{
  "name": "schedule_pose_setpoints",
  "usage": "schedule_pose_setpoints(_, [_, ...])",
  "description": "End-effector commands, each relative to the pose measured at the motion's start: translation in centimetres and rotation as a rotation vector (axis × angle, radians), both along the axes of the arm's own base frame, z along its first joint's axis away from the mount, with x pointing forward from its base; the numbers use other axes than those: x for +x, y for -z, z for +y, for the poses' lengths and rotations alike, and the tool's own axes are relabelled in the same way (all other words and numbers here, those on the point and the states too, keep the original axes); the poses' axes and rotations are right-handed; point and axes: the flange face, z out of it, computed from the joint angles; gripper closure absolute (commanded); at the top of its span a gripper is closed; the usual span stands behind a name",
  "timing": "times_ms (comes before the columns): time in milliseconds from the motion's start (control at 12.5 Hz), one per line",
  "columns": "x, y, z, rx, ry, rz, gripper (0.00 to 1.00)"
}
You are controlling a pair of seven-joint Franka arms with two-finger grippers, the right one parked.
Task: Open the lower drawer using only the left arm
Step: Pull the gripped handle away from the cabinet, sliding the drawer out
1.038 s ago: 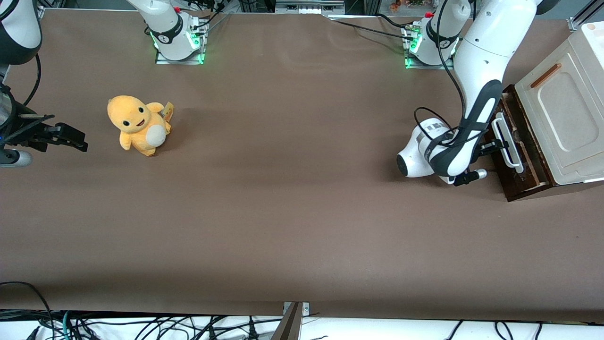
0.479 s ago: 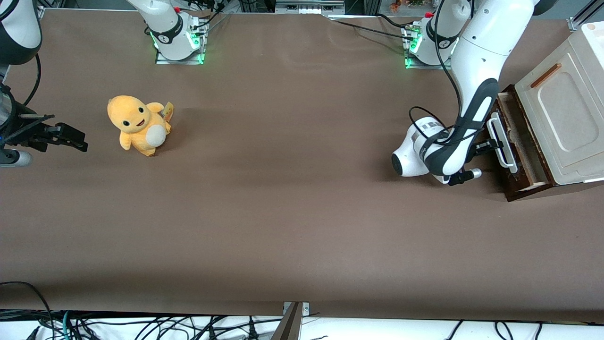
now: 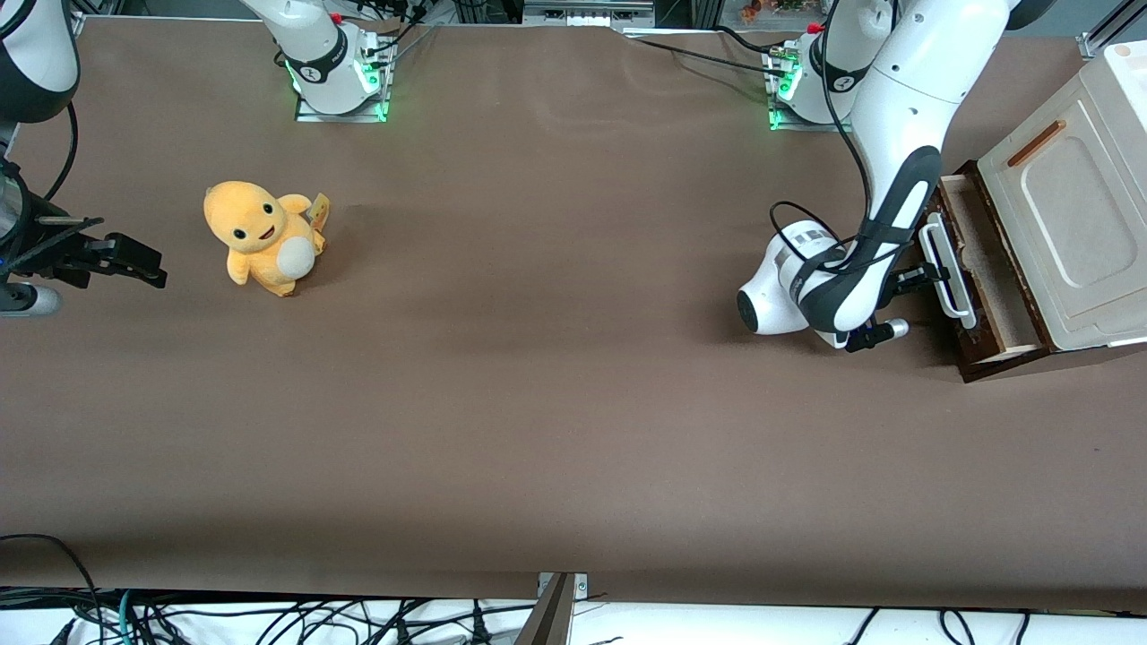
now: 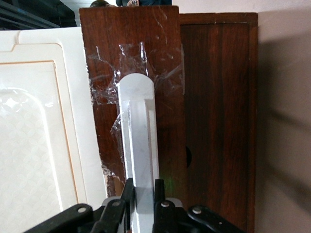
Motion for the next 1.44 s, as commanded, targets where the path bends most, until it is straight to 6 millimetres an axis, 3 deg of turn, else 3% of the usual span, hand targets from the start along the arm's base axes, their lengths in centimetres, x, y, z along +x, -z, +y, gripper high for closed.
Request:
schedule_pose_setpoints(0, [-0.3,-1.2,-1.4,-0.001,-0.046,0.019,0.95])
schedule_pose_setpoints(1358, [-0.3,-1.8,-3.3,-0.043,-0.076,0.017,0.95])
